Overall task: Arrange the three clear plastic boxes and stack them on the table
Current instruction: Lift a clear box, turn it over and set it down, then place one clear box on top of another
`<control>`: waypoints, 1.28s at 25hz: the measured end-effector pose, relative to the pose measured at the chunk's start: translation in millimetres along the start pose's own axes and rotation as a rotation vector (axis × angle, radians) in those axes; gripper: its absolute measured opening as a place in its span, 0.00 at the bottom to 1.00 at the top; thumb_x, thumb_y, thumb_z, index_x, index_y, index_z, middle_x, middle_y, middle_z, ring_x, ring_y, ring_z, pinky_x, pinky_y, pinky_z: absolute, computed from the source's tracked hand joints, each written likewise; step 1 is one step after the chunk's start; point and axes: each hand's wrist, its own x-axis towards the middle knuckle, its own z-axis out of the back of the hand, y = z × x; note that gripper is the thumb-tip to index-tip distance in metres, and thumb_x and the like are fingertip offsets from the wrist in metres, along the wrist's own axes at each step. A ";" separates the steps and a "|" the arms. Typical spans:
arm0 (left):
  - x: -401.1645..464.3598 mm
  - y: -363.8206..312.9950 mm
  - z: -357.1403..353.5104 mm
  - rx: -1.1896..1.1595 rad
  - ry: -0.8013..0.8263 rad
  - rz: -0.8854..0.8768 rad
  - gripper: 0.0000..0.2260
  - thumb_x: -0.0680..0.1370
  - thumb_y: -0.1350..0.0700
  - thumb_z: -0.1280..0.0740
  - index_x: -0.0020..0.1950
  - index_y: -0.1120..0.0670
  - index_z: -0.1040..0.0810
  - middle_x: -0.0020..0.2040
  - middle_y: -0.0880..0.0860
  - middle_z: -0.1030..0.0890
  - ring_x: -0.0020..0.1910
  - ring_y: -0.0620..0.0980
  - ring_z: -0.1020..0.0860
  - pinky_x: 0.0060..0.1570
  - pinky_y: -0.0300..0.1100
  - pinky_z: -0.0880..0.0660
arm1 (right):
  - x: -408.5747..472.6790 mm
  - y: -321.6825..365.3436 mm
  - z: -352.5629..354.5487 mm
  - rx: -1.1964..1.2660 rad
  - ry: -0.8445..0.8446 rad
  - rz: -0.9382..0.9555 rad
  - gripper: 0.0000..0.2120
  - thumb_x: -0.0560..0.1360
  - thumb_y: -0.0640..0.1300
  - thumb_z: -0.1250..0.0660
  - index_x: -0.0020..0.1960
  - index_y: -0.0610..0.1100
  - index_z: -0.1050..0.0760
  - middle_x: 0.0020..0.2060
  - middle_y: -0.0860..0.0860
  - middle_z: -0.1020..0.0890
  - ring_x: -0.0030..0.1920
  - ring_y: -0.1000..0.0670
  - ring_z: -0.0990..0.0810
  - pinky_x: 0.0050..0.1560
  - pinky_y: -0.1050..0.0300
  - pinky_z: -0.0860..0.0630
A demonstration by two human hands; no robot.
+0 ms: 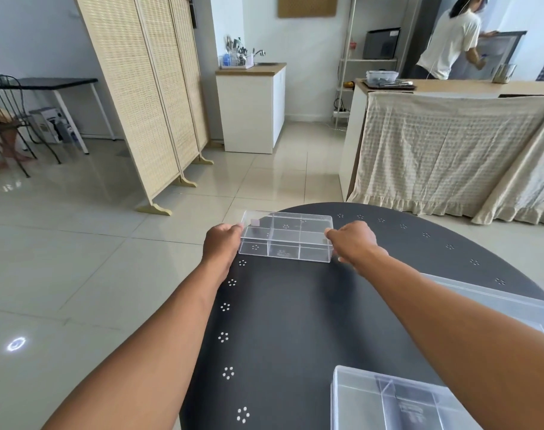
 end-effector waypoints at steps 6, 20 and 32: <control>-87.0 -12.4 26.3 -0.063 -0.142 -0.056 0.10 0.70 0.54 0.37 0.41 0.57 0.19 0.41 0.56 0.17 0.40 0.56 0.23 0.44 0.46 0.27 | -62.9 -0.3 45.6 -0.092 -0.064 0.208 0.26 0.79 0.50 0.34 0.29 0.47 0.42 0.27 0.50 0.36 0.32 0.47 0.38 0.30 0.56 0.40; -289.6 17.1 7.3 0.131 0.238 -0.037 0.10 0.76 0.55 0.28 0.48 0.62 0.16 0.44 0.57 0.15 0.41 0.53 0.18 0.50 0.53 0.17 | -214.1 -127.3 145.6 -0.009 -0.120 0.240 0.16 0.77 0.47 0.30 0.43 0.32 0.16 0.32 0.43 0.16 0.34 0.48 0.22 0.38 0.58 0.25; -314.1 46.1 -5.9 0.193 0.197 -0.028 0.14 0.75 0.53 0.28 0.42 0.66 0.18 0.36 0.55 0.23 0.33 0.53 0.25 0.47 0.55 0.15 | -250.0 -198.0 152.3 -0.074 -0.067 0.029 0.24 0.79 0.53 0.30 0.42 0.30 0.17 0.33 0.40 0.16 0.47 0.36 0.13 0.48 0.52 0.19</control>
